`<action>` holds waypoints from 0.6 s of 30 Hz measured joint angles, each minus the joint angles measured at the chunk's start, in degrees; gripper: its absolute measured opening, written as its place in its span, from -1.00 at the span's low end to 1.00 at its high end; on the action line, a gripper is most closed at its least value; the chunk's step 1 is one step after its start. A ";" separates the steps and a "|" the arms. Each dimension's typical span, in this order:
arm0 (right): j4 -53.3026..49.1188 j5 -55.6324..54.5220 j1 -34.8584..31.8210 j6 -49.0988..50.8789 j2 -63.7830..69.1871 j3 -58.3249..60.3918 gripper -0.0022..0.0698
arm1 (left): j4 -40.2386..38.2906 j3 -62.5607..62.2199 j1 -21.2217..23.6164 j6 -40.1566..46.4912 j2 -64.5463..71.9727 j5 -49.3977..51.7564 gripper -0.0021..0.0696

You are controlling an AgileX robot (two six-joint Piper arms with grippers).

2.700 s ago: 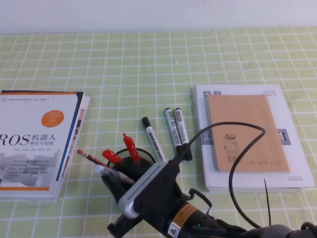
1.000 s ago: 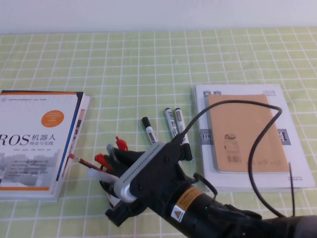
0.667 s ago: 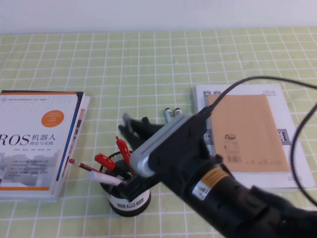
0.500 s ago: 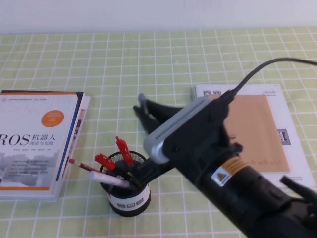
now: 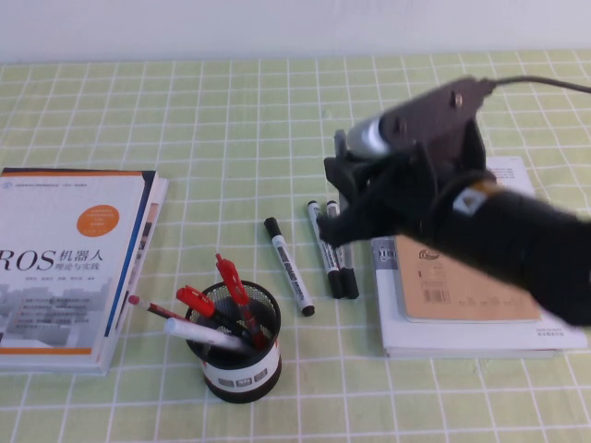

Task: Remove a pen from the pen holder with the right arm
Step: 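Take a marker out of the pen holder and lay it on the table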

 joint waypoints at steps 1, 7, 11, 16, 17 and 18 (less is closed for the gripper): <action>-1.58 2.61 -1.59 1.61 0.47 -1.52 -0.81 | 0.00 0.00 0.00 0.00 0.00 0.00 -0.96; -11.93 27.59 -8.06 14.75 8.15 -15.05 -0.81 | 0.00 0.00 0.00 0.00 0.00 0.00 -0.96; -13.24 37.79 -9.07 17.11 14.72 -23.03 -0.81 | 0.00 0.00 0.00 0.00 0.00 0.00 -0.96; -13.46 44.05 -9.80 17.83 23.64 -31.82 -0.81 | 0.00 0.00 0.00 0.00 0.00 0.00 -0.96; -13.46 44.69 -10.31 18.16 24.95 -33.02 -0.81 | 0.00 0.00 0.00 0.00 0.00 0.00 -0.96; -13.61 45.51 -10.80 18.53 26.54 -34.46 -0.81 | 0.00 0.00 0.00 0.00 0.00 0.00 -0.96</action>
